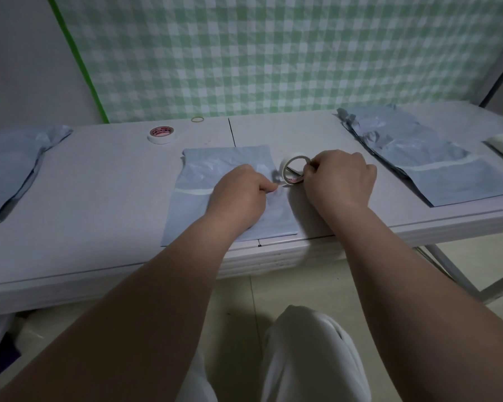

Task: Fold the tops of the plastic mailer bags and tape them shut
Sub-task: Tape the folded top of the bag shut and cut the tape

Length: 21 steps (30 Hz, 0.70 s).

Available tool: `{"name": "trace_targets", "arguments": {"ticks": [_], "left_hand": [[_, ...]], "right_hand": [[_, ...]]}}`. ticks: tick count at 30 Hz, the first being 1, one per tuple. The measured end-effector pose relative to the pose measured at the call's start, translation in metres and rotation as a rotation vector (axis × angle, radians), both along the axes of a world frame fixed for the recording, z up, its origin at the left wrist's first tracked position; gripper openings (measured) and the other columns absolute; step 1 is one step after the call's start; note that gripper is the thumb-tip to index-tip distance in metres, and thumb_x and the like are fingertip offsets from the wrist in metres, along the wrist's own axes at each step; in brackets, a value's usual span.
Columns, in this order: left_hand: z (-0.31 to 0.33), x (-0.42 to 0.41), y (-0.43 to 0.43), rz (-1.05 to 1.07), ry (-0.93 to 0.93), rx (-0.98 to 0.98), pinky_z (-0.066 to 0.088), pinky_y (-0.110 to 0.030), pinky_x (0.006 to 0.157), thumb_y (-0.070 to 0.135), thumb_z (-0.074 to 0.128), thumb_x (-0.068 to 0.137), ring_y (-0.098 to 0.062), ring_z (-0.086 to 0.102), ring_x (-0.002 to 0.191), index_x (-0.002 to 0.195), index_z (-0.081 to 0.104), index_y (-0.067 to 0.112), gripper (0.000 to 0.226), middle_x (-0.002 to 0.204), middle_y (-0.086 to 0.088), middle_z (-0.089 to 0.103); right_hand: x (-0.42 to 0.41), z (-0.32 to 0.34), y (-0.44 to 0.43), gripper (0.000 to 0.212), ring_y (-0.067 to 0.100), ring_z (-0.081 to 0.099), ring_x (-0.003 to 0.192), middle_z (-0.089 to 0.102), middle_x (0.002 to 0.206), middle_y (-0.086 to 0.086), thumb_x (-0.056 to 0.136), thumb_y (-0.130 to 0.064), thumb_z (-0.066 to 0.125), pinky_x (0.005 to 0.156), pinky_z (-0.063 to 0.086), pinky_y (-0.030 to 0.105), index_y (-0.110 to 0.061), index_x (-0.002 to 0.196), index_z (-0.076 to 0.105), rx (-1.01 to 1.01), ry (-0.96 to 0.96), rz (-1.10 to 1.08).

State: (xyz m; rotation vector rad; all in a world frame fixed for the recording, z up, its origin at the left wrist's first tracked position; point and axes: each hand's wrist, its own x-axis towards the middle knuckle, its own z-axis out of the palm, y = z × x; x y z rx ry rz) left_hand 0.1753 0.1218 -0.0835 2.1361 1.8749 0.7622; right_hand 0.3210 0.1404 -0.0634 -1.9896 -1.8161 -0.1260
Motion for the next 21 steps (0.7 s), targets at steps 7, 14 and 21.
{"name": "trace_targets", "arguments": {"ticks": [7, 14, 21], "left_hand": [[0.0, 0.0, 0.0, 0.007, -0.009, -0.016, 0.043, -0.03, 0.09, 0.01, 0.046, 0.097, -0.024, 0.055, 0.109, 0.117, 0.068, 0.025, 0.034, 0.115, -0.004, 0.057], [0.004, -0.011, -0.003, -0.045, -0.482, -0.044, 0.046, -0.019, 0.076, 0.007, 0.062, 0.087, -0.005, 0.054, 0.07, 0.135, 0.051, 0.024, 0.053, 0.084, 0.01, 0.061], [0.005, -0.011, -0.006, 0.025, -0.557, 0.015, 0.031, -0.013, 0.051, 0.028, 0.064, 0.089, 0.0, 0.042, 0.052, 0.07, 0.061, 0.027, 0.019, 0.057, 0.012, 0.048]], "right_hand": [[0.001, -0.002, -0.001, 0.026, 0.03, 0.05, 0.105, 0.067, 0.101, 0.008, 0.095, -0.027, 0.043, 0.076, 0.024, 0.034, -0.019, 0.102, 0.067, 0.048, -0.006, -0.041], [-0.007, 0.017, -0.003, 0.026, 0.031, 0.053, 0.1, 0.069, 0.101, 0.006, 0.093, -0.03, 0.049, 0.078, 0.037, 0.036, -0.021, 0.108, 0.068, 0.198, -0.031, 0.167], [-0.016, 0.024, -0.017, 0.024, 0.023, 0.056, 0.102, 0.067, 0.103, -0.001, 0.088, -0.032, 0.059, 0.081, 0.046, 0.035, -0.026, 0.11, 0.067, 0.149, 0.17, 0.309]]}}
